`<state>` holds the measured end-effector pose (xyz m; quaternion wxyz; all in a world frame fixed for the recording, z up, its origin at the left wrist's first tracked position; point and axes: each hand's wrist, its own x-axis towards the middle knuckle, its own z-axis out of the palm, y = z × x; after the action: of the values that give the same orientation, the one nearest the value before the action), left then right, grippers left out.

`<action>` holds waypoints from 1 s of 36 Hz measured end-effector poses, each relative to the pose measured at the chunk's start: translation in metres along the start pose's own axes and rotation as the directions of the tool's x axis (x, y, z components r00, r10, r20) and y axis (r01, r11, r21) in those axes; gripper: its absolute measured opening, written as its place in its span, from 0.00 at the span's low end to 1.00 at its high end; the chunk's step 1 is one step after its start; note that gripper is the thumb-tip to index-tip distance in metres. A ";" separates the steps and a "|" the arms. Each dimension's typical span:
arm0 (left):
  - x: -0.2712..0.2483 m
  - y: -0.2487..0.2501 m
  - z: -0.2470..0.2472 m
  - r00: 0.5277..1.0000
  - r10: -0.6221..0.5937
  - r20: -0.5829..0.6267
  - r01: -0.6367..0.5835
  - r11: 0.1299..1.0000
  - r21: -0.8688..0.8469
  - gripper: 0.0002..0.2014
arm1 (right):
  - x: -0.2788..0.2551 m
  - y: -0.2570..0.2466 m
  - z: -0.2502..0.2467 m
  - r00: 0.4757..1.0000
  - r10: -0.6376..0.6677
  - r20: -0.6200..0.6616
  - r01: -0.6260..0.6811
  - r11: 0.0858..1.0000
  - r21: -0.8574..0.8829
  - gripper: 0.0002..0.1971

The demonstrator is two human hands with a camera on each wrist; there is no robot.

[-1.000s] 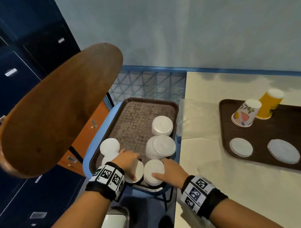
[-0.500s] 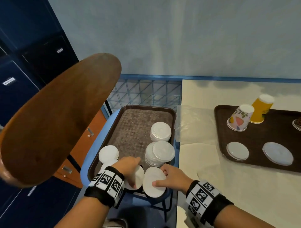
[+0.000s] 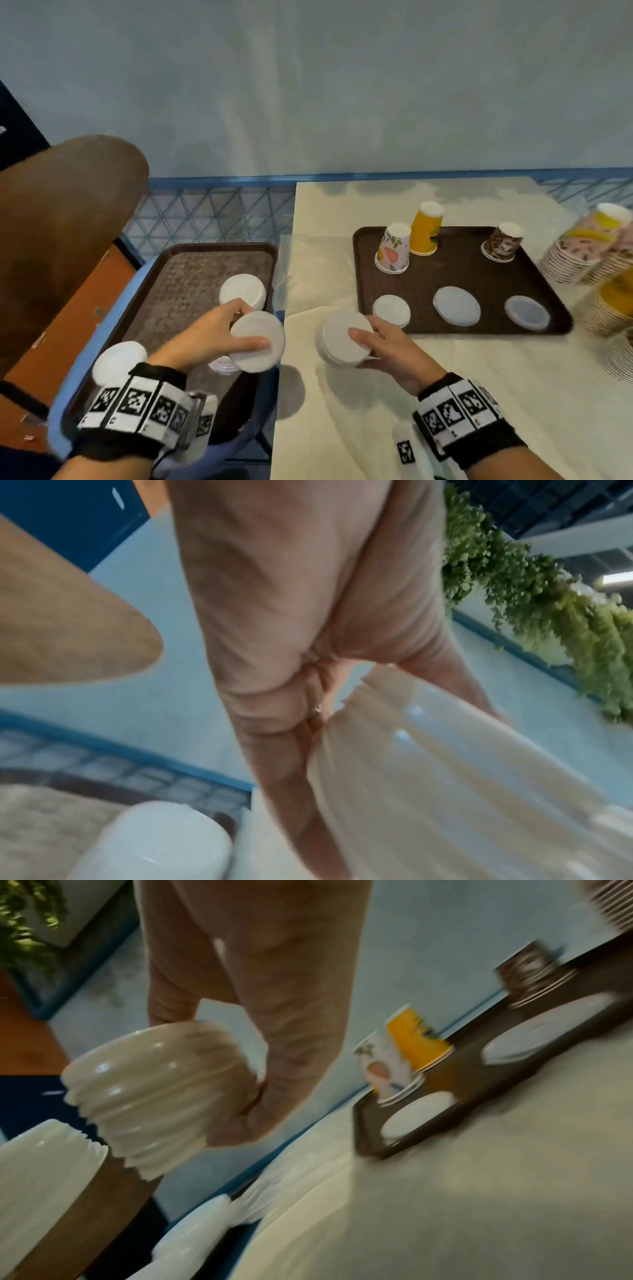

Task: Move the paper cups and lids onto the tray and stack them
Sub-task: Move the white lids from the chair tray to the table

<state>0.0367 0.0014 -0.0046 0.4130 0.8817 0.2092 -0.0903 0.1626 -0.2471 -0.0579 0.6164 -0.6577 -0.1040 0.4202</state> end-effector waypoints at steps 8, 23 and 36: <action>0.052 0.095 0.123 0.992 -0.104 0.074 0.127 0.859 -0.495 0.20 | -0.039 0.008 -0.123 0.924 -0.037 -0.381 0.094 0.987 0.133 0.17; 0.122 0.236 0.321 0.926 -0.132 0.353 0.314 0.787 -0.530 0.21 | -0.096 0.065 -0.301 0.689 0.118 -0.715 0.028 0.982 0.188 0.24; 0.120 0.240 0.370 0.944 -0.198 0.264 0.310 0.808 -0.501 0.25 | -0.091 0.088 -0.322 0.748 0.148 -0.647 -0.047 0.984 0.171 0.18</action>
<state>0.2556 -0.3836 -0.1162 0.6452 0.6815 0.3003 -0.1707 0.2908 -0.5588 -0.1347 0.6364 -0.7216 0.1842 0.2007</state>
